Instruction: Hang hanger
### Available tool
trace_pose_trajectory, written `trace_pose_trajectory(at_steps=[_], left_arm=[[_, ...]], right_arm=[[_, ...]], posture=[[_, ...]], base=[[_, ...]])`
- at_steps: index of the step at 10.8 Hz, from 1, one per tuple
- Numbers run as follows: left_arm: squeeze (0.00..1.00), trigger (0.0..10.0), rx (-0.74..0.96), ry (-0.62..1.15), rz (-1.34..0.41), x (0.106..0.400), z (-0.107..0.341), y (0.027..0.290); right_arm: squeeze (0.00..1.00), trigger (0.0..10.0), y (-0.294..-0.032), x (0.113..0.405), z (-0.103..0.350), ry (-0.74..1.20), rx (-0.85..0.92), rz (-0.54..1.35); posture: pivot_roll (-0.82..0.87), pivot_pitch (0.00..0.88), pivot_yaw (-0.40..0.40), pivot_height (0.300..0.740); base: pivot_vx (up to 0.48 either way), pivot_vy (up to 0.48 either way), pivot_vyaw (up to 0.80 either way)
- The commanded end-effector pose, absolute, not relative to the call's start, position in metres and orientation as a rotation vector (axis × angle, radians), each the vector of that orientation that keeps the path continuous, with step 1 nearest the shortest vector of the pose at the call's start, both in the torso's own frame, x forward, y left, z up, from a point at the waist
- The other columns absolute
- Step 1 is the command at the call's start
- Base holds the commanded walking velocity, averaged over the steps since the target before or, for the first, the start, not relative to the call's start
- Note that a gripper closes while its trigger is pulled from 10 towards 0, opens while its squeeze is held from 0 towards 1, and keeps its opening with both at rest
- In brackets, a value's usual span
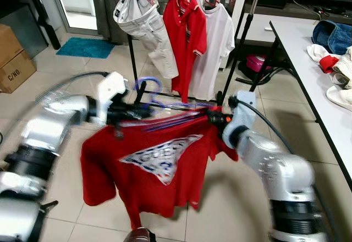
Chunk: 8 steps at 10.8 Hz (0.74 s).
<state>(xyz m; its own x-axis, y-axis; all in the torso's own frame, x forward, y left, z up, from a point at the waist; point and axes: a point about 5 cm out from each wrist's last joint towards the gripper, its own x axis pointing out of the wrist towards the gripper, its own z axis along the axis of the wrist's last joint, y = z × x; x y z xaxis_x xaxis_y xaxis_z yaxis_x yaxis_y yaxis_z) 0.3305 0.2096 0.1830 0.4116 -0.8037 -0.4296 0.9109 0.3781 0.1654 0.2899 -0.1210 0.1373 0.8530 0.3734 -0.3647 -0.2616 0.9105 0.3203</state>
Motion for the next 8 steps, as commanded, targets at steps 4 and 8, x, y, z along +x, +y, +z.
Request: trace_pose_trajectory(at_steps=[4,8], left_arm=[[0.00,0.0,0.474,0.285,-1.011,0.339,0.190,0.222],[0.00,0.0,0.449,0.306,-1.162,0.329,0.173,0.201]], right_arm=[[0.00,0.0,-0.134,0.288,0.142,0.429,0.214,0.366],[0.00,0.0,-0.117,0.296,0.166,0.326,0.289,0.403]], posture=[[-0.03,0.000,0.023,0.740],[-0.03,0.000,0.026,0.740]], base=[[0.000,0.000,0.00],[0.000,0.000,0.00]])
